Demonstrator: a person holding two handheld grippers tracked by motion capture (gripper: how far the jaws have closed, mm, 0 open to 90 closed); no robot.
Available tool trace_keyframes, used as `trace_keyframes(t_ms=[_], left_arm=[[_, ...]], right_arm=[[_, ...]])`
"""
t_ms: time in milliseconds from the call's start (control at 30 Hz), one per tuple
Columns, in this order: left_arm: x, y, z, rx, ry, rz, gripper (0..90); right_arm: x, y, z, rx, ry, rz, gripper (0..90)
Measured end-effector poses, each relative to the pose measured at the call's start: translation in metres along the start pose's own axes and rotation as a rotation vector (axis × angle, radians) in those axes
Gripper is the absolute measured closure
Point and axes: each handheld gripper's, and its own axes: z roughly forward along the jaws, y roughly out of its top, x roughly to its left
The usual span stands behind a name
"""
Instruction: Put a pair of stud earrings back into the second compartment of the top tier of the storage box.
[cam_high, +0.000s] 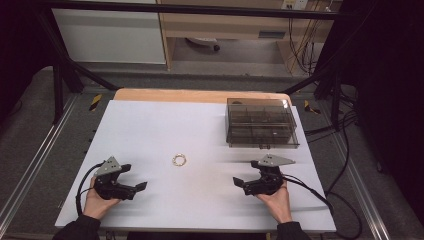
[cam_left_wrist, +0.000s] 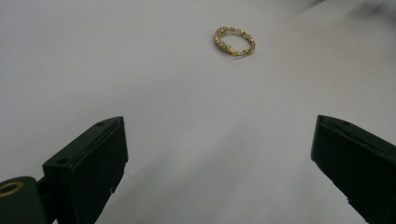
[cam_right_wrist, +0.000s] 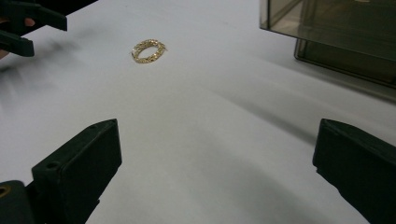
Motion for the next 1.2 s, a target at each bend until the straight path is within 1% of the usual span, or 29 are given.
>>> trace_keyframes(t_ms=[67, 100, 167, 200, 233, 267, 300, 333, 400, 567, 600, 700, 733, 833, 867, 900, 933, 967, 1033, 1067, 1100, 1167, 1200], left_arm=[[0.0, 0.0, 0.0, 0.0, 0.001, -0.002, 3.6], [0.0, 0.0, 0.0, 0.0, 0.001, -0.002, 3.7], [0.0, 0.0, 0.0, -0.001, 0.0, -0.001, 3.7], [0.0, 0.0, 0.0, -0.001, 0.0, -0.001, 3.7], [0.0, 0.0, 0.0, 0.0, 0.001, -0.001, 3.7], [0.0, 0.0, 0.0, 0.0, 0.001, -0.001, 3.7], [0.001, 0.0, 0.0, 0.0, 0.002, -0.002, 3.7], [0.001, 0.0, 0.0, 0.0, 0.002, -0.002, 3.8], [0.001, 0.0, -0.001, -0.001, 0.001, -0.003, 3.8], [0.001, -0.001, 0.0, 0.0, 0.002, -0.004, 3.8], [0.001, -0.001, 0.0, 0.0, 0.001, -0.004, 3.8], [0.001, -0.001, 0.0, 0.001, 0.002, -0.005, 3.8], [0.001, -0.001, 0.0, 0.002, 0.002, -0.006, 3.8], [0.001, -0.001, 0.001, 0.004, 0.001, -0.004, 3.8], [0.001, -0.001, 0.001, 0.004, 0.001, -0.004, 3.8], [0.001, -0.001, 0.001, 0.004, 0.002, -0.004, 3.8], [0.001, -0.001, 0.001, 0.004, 0.002, -0.004, 3.8], [0.001, -0.001, 0.001, 0.004, 0.002, -0.005, 3.8], [0.001, -0.001, 0.0, 0.003, 0.003, -0.006, 3.8], [0.001, -0.001, 0.0, 0.002, 0.003, -0.006, 3.8], [0.002, -0.001, 0.0, 0.005, 0.003, -0.005, 3.8], [0.002, -0.001, 0.0, 0.004, 0.003, -0.004, 3.8], [0.001, -0.001, 0.0, 0.004, 0.003, -0.005, 3.8]], right_arm=[[0.004, 0.003, 0.006, 0.01, 0.007, -0.008, 1.7], [0.009, 0.005, 0.012, 0.018, 0.014, -0.016, 2.0], [0.013, 0.007, 0.018, 0.029, 0.019, -0.019, 2.1], [0.013, 0.007, 0.018, 0.029, 0.019, -0.019, 2.1], [0.017, 0.01, 0.024, 0.036, 0.028, -0.024, 2.4], [0.017, 0.01, 0.024, 0.036, 0.028, -0.024, 2.4], [0.02, 0.012, 0.03, 0.04, 0.036, -0.029, 2.7], [0.02, 0.012, 0.03, 0.04, 0.036, -0.029, 2.7], [0.026, 0.016, 0.039, 0.047, 0.043, -0.034, 3.0], [0.033, 0.021, 0.054, 0.055, 0.043, -0.03, 4.3], [0.033, 0.021, 0.054, 0.055, 0.043, -0.03, 4.3], [0.036, 0.025, 0.062, 0.058, 0.047, -0.025, 5.0], [0.038, 0.028, 0.068, 0.06, 0.044, -0.026, 5.4], [0.041, 0.033, 0.077, 0.061, 0.053, -0.019, 6.0], [0.041, 0.033, 0.077, 0.061, 0.053, -0.019, 6.0], [0.043, 0.037, 0.084, 0.06, 0.052, -0.023, 6.7], [0.043, 0.037, 0.084, 0.06, 0.052, -0.023, 6.7], [0.045, 0.04, 0.091, 0.062, 0.051, -0.02, 6.9], [0.048, 0.044, 0.098, 0.06, 0.053, -0.027, 7.7], [0.048, 0.044, 0.098, 0.06, 0.053, -0.027, 7.7], [0.05, 0.047, 0.105, 0.067, 0.049, -0.027, 8.3], [0.051, 0.049, 0.108, 0.067, 0.053, -0.032, 8.9], [0.054, 0.052, 0.114, 0.064, 0.048, -0.033, 9.9]])
